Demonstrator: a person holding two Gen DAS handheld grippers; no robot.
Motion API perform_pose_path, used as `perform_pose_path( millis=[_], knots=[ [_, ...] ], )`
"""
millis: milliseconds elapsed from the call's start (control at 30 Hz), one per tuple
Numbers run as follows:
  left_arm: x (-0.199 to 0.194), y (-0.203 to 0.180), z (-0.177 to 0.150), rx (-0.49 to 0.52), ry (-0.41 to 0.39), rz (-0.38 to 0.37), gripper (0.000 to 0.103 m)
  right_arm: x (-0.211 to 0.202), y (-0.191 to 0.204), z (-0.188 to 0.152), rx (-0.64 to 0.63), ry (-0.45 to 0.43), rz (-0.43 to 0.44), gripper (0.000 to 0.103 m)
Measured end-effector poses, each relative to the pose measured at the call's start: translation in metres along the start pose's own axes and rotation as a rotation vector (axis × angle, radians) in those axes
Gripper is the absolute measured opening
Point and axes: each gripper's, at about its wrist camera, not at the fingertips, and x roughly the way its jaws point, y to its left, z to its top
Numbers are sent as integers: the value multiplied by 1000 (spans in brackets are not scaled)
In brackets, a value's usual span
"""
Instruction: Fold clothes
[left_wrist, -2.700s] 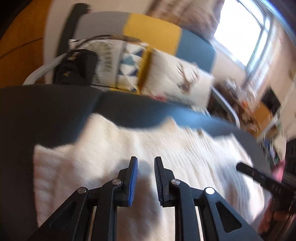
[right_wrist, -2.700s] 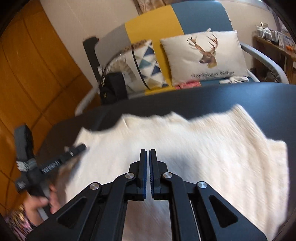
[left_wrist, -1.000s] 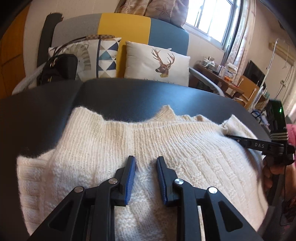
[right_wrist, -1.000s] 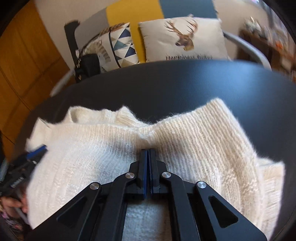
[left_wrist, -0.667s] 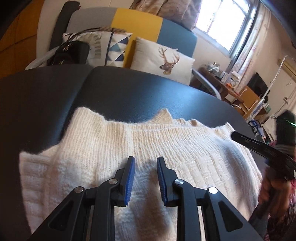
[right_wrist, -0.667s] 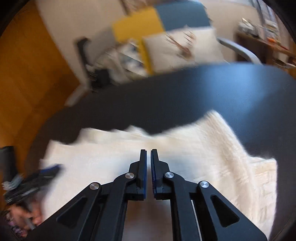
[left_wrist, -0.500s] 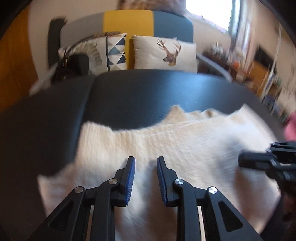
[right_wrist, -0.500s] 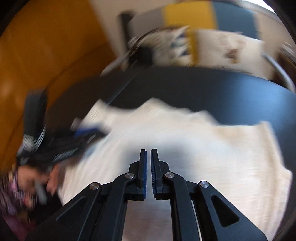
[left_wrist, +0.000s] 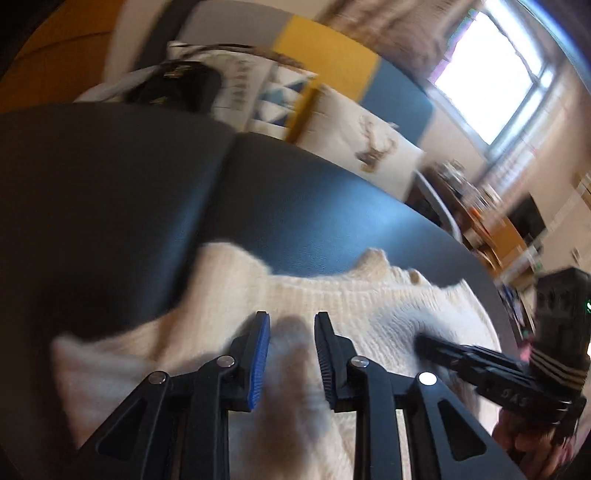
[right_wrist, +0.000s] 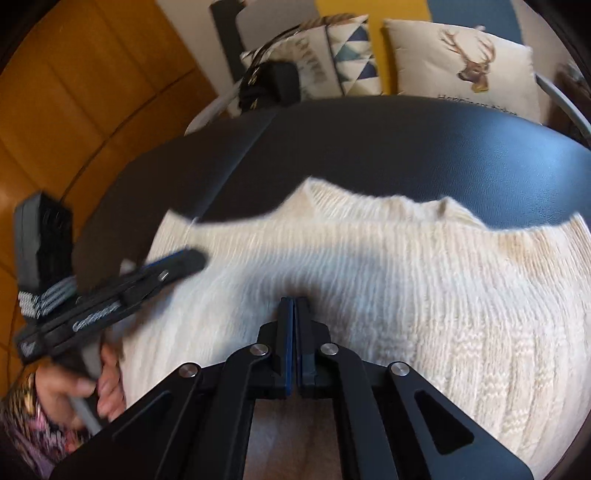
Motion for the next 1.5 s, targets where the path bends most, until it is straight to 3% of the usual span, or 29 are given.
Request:
perform_pose_path(
  millis=[100,233,333,567,767,900,1000,1100,1167,1300,1400,1500],
  knots=[
    [-11,2,-11,39,-28,91,24,-13,31,5,-109,-28,77,6],
    [-11,-1,-26,130,-65,166,24,20,66,4,-215,130,124,6],
    [-11,0,-29,132,-84,179,24,39,79,9,-270,154,84,4],
    [-13,6,-32,102,-104,157,25,74,79,39,-214,160,34,1],
    [-14,4,-35,106,-113,173,25,80,73,48,-116,88,43,0],
    [-22,-4,-30,102,-111,182,25,49,57,31,-24,7,111,3],
    [-30,-17,-24,99,-120,176,24,3,49,18,-15,-43,170,3],
    [-28,-44,-20,142,-126,137,24,-41,35,3,-77,-79,83,3],
    [-15,-67,-22,214,-82,131,24,-59,24,-8,-60,-84,16,3],
    [16,-107,-33,381,-41,203,24,-85,-26,-27,53,-72,-125,3],
    [28,-117,-32,426,-37,255,25,-94,-59,-36,150,-63,-143,3],
    [31,-111,-30,401,-16,224,25,-89,-81,-36,175,-71,-154,3]
  ],
)
